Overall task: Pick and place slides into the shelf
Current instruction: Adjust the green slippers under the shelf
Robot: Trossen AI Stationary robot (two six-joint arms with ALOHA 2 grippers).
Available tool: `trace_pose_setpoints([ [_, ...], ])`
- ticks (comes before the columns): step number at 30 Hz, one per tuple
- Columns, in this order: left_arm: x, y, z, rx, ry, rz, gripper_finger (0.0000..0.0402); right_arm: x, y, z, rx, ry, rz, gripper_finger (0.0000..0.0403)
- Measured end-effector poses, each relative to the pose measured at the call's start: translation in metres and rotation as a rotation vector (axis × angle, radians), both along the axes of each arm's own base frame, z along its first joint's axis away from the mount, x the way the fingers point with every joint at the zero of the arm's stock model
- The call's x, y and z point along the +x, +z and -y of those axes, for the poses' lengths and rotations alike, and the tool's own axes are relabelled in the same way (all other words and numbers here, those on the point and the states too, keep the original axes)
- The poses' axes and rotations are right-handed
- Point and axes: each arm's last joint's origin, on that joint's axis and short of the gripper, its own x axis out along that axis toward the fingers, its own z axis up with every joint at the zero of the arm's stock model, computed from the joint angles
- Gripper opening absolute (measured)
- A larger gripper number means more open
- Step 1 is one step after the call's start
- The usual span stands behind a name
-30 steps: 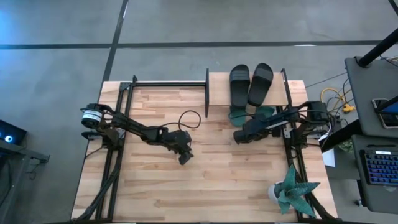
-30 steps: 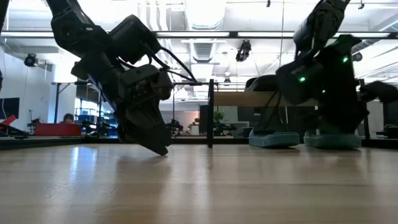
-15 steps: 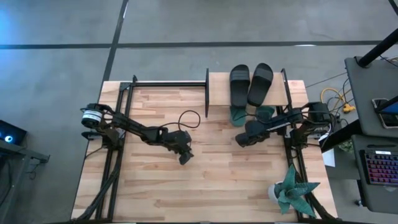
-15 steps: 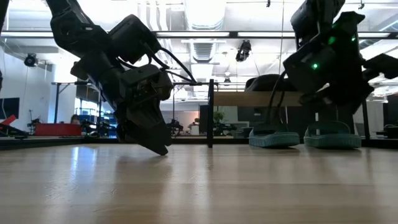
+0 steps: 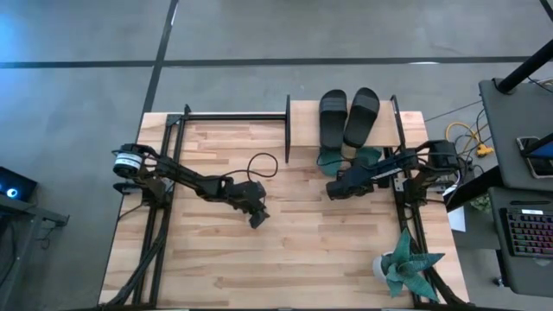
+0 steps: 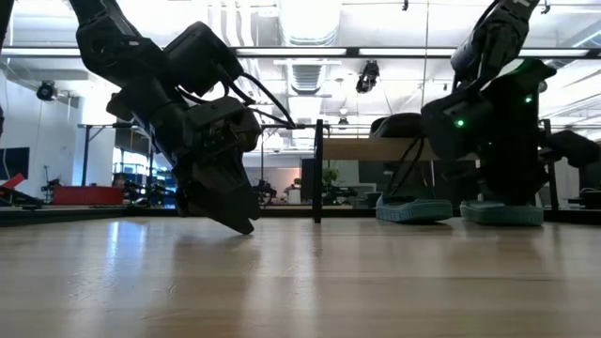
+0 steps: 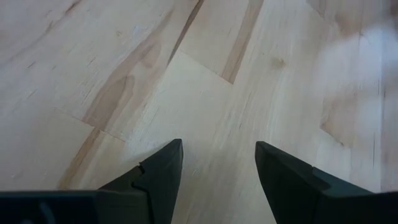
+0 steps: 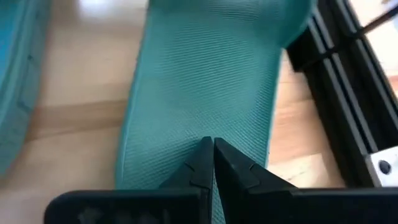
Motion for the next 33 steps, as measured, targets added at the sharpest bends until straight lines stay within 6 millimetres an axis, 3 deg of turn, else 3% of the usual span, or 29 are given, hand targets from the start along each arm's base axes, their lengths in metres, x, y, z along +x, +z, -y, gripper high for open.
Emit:
trace_pose_setpoints([
  [12,0.0,0.0,0.0,0.001,0.001,0.0,0.0191,0.004,-0.002,-0.002,0.101,0.147,-0.048,0.0009],
  [18,0.0,0.0,0.0,0.0,0.001,0.001,0.0191,-0.019,-0.001,-0.012,0.132,-0.031,-0.158,0.0009],
  [23,0.0,0.0,0.0,0.001,0.0,0.001,0.0191,-0.027,-0.003,-0.017,0.144,-0.067,-0.182,0.0009],
  [33,0.0,0.0,0.0,0.001,0.0,0.002,0.0191,-0.019,0.014,-0.026,-0.014,-0.094,-0.147,0.0009],
])
